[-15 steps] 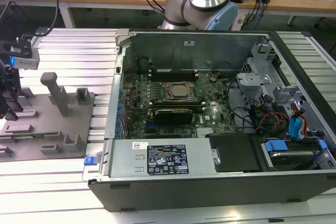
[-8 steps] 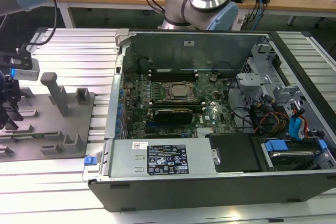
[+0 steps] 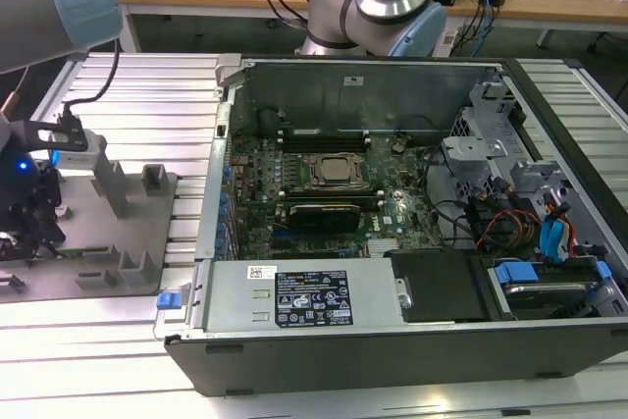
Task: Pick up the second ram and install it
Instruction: 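Pick up the second ram and move it above second insertion slot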
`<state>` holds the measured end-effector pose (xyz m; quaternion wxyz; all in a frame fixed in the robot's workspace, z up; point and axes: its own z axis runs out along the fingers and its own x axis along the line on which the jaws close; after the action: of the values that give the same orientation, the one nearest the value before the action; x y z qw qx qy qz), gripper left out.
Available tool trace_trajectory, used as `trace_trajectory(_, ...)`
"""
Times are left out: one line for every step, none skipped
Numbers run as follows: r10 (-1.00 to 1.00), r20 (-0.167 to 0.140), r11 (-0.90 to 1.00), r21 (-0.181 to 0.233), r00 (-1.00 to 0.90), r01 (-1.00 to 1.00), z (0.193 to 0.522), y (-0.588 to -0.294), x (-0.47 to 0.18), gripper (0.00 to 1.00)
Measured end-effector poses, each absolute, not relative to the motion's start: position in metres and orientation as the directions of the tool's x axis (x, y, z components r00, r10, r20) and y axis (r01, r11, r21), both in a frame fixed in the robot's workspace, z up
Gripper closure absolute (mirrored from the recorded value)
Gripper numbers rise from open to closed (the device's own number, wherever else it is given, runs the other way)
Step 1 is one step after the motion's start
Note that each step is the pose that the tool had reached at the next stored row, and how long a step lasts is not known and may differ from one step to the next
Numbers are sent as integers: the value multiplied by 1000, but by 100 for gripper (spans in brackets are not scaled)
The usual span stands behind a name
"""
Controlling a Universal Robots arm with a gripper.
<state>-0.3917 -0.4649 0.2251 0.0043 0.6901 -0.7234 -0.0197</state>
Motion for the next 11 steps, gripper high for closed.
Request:
trace_trajectory(-999, -21, 42, 34, -43, -999, 221, -464, -391, 70)
trace_trajectory(-999, -21, 40, 34, -40, -999, 217, -462, -391, 70)
trace_trajectory(-999, -21, 38, 34, -39, -999, 215, -462, -391, 70)
trace_trajectory(-999, -21, 36, 34, -37, -999, 214, -461, -391, 70)
trace_trajectory(-999, -21, 30, 34, -30, -999, 209, -460, -391, 70)
trace_trajectory(-999, -21, 26, 34, -27, -999, 208, -459, -391, 70)
trace_trajectory(-1000, -21, 21, 34, -21, -999, 207, -458, -391, 70)
trace_trajectory(-1000, -21, 15, 34, -15, -999, 204, -458, -391, 70)
trace_trajectory(-1000, -21, 13, 34, -14, -999, 203, -458, -391, 70)
trace_trajectory(-1000, -21, 13, 34, -14, -999, 202, -458, -391, 70)
trace_trajectory(-1000, -21, 13, 34, -13, -999, 201, -458, -392, 70)
